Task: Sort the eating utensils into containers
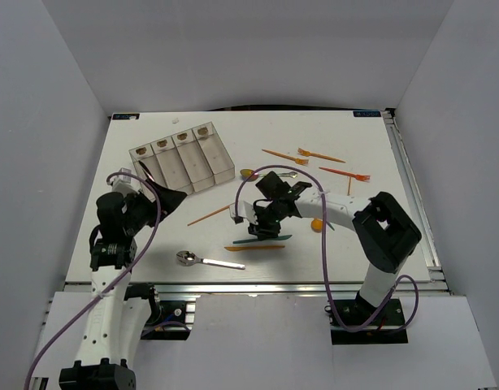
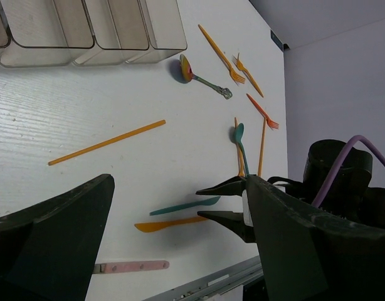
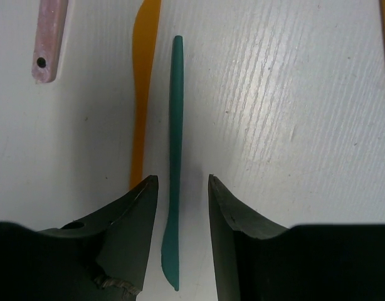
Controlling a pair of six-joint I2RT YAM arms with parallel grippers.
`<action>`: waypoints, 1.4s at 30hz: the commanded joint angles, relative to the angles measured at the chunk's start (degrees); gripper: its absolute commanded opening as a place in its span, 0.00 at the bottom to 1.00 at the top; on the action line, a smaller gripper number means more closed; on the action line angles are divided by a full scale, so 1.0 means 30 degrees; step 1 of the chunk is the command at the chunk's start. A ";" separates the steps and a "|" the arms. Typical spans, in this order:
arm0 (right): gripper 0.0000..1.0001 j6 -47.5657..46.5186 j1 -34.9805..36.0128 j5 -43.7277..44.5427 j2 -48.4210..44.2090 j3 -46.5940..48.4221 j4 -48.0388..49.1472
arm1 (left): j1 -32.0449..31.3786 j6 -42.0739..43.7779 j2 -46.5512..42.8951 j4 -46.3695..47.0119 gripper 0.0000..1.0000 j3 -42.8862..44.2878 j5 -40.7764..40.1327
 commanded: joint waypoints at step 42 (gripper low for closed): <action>0.00 -0.4577 -0.0618 0.1743 -0.0040 -0.0190 0.1365 | 0.0064 -0.3512 0.1166 0.3709 0.81 -0.2706 0.6965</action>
